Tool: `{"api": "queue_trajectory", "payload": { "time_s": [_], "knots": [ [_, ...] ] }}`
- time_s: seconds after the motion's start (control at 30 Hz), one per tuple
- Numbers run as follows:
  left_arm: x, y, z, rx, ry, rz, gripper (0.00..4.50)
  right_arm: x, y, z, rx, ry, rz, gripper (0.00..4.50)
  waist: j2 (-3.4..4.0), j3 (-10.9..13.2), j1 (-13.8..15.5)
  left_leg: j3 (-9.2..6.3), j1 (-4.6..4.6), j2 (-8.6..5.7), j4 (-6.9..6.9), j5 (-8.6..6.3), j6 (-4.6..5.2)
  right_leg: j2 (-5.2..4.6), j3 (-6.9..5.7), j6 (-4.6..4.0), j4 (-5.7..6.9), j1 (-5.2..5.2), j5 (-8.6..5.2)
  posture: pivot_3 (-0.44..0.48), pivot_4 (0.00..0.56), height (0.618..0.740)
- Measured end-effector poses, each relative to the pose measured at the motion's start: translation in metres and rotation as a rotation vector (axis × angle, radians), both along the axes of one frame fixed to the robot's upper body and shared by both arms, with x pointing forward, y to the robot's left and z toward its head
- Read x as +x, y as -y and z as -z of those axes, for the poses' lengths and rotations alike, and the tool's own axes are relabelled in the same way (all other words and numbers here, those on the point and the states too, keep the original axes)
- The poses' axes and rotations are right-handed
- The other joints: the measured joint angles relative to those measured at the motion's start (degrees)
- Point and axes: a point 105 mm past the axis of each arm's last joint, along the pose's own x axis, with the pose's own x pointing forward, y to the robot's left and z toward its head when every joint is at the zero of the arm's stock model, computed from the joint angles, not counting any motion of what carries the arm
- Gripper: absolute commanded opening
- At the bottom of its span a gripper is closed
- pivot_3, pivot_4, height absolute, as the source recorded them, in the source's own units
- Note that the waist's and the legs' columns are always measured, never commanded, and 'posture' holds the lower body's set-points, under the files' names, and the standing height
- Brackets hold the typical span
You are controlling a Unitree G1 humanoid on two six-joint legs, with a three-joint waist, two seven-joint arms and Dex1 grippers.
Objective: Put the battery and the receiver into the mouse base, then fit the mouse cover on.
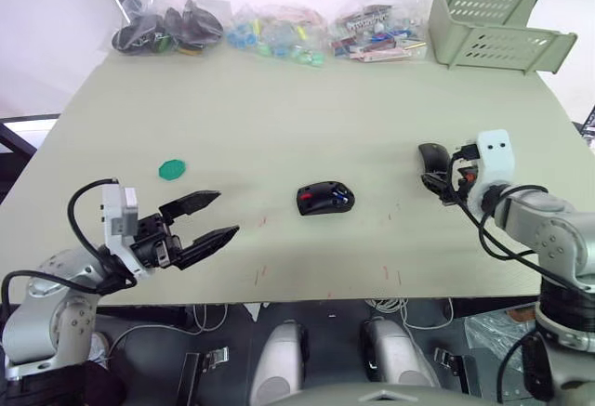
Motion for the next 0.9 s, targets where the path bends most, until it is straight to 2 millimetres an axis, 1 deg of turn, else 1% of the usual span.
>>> {"api": "queue_trajectory", "payload": {
  "time_s": [0.13,0.33,0.57,0.9],
  "knots": [
    [0.001,0.003,0.001,-0.002,-0.003,0.005,4.5,0.008,-0.002,0.009,-0.009,-0.023,0.1,4.42,0.01,0.0,-0.1,0.02,0.0,-0.01,0.0,0.0,0.0,0.02,0.01,-0.01,0.04,-0.06,0.0,0.0,0.15,0.74],
    [-0.001,0.008,-0.001,0.007,0.004,0.064,4.5,0.017,-0.012,0.011,-0.004,-0.01,0.14,4.42,0.01,0.0,-0.2,0.03,0.0,0.01,0.0,0.0,0.0,0.04,0.01,-0.02,0.05,-0.11,0.0,0.0,0.15,0.74],
    [-0.003,0.009,-0.004,-0.004,0.012,0.092,4.5,0.022,-0.006,0.018,-0.021,-0.012,0.177,4.42,0.02,0.0,-0.2,0.03,-0.02,0.0,-0.01,0.0,0.0,0.01,0.05,-0.03,0.04,-0.12,-0.01,0.0,0.15,0.74],
    [-0.005,0.009,-0.001,-0.004,0.0,0.095,4.5,0.029,-0.007,0.019,-0.022,0.002,0.196,4.42,0.02,0.0,-0.2,0.02,-0.03,0.02,-0.05,0.0,0.0,0.02,0.06,-0.03,0.04,-0.17,-0.01,0.0,0.15,0.74]
  ]
}}
